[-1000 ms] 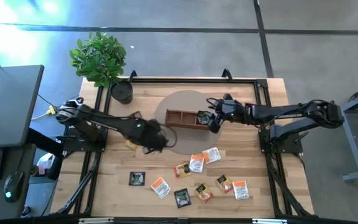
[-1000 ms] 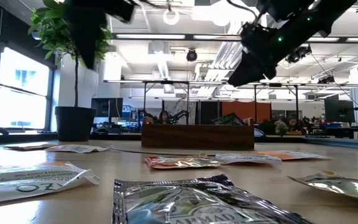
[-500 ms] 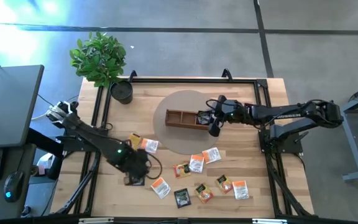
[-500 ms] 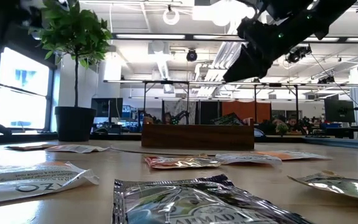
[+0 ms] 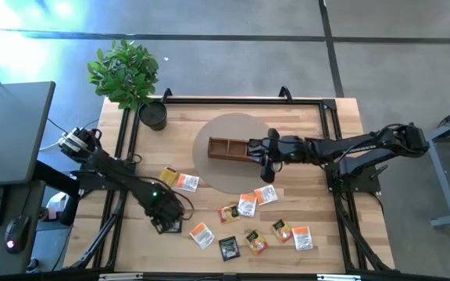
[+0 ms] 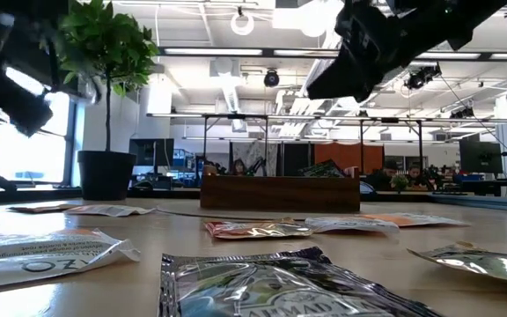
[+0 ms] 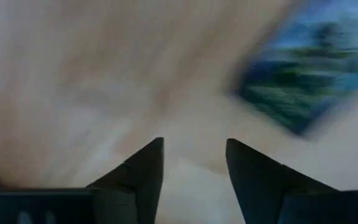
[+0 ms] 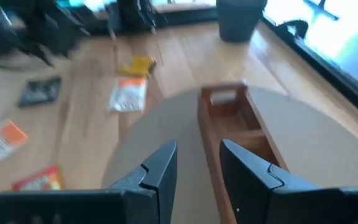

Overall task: Pick & Place Tea
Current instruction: Put the purple tea bag into the right section of the wooden organizer

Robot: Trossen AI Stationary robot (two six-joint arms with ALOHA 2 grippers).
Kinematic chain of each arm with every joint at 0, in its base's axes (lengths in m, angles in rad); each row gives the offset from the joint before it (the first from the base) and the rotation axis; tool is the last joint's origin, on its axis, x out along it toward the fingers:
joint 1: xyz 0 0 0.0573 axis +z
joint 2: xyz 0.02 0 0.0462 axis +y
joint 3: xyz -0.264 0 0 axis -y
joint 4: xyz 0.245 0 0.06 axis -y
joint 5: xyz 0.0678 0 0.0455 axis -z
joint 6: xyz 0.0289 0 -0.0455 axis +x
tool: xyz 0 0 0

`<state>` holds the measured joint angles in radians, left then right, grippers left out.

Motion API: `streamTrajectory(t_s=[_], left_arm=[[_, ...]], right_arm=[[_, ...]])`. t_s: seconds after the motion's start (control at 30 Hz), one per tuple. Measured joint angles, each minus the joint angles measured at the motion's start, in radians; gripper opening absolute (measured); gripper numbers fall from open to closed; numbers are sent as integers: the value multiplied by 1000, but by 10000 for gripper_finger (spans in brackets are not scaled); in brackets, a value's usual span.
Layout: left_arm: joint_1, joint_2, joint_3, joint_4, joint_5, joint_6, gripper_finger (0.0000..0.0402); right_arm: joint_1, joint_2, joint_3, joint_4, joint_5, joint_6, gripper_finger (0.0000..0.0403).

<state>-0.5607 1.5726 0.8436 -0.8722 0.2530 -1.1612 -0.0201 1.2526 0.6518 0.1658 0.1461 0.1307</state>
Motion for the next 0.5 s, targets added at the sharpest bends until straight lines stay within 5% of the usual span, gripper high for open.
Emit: streamTrajectory(t_s=[0.17,0.5], left_arm=[[-3,-18,-55,181,1,-11,179],[12,-25,-48,245,-29,91,179]], right_arm=[[31,0,0,34,0,0,117],[40,0,0,34,3,-34,118]])
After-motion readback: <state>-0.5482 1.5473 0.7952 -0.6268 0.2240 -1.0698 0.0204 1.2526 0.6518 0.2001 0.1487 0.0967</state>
